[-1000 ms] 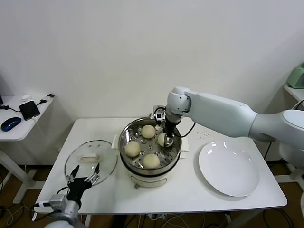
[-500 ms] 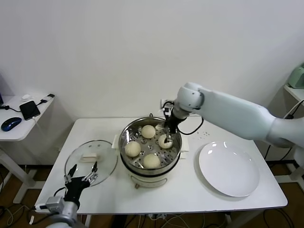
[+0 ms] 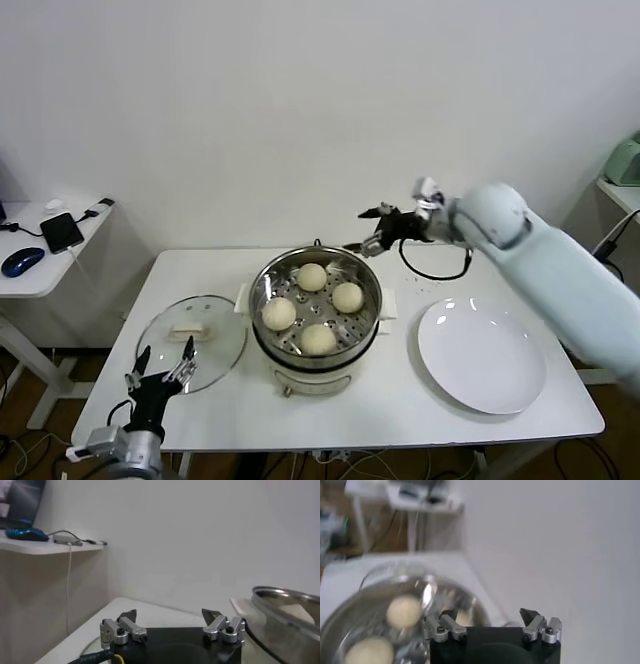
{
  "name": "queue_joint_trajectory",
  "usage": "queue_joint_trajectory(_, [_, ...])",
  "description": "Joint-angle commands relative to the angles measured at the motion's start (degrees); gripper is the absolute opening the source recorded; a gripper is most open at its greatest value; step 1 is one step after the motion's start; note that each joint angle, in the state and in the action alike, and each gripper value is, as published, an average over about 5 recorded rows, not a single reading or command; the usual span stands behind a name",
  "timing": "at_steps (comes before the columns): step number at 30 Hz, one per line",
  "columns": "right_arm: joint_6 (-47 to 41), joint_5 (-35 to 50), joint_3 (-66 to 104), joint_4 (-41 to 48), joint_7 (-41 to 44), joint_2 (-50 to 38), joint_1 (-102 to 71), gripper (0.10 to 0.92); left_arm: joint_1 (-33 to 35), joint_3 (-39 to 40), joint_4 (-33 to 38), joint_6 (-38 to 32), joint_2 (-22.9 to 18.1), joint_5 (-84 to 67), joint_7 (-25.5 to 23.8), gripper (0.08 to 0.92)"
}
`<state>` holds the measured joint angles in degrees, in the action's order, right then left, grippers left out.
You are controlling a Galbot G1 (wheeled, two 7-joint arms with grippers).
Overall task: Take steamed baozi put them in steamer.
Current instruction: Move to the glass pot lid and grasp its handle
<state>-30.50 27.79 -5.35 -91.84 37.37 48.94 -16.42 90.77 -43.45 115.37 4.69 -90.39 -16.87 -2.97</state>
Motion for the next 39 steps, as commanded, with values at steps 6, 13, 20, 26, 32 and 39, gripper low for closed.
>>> queue_joint_trajectory(6, [34.2,2.2,45.9,-6.4,-23.0,24.9,-48.6,0.823,-1.6,-0.4,-4.5,-8.5,1.8,11.4,1.1,0.823])
queue_joint_trajectory(13, [38.8,3.0,44.6,-5.0,-23.1,28.9,-57.5,0.823,-2.3,-1.0,-6.4,-9.6,3.1,20.0,-0.1,0.823])
queue_joint_trajectory(20, [40.8,3.5,43.2,-4.5,-23.1,27.4,-64.1,0.823,-6.3,-3.4,-10.4,-9.7,3.2,35.3,-0.3,0.823])
queue_joint_trajectory(26, [41.0,3.6,43.1,-4.6,-23.2,26.8,-64.4,0.823,-10.8,-5.3,-16.8,-9.2,6.4,71.4,7.4,0.823])
queue_joint_trajectory(32, [41.8,3.7,41.7,-4.2,-23.3,27.1,-64.0,0.823,-9.7,-2.2,-17.3,-5.7,13.2,87.2,13.4,0.823])
queue_joint_trajectory(39, [42.0,3.7,40.8,-3.6,-23.3,26.9,-63.3,0.823,-11.2,-0.9,-19.2,-9.1,17.8,95.0,6.4,0.823])
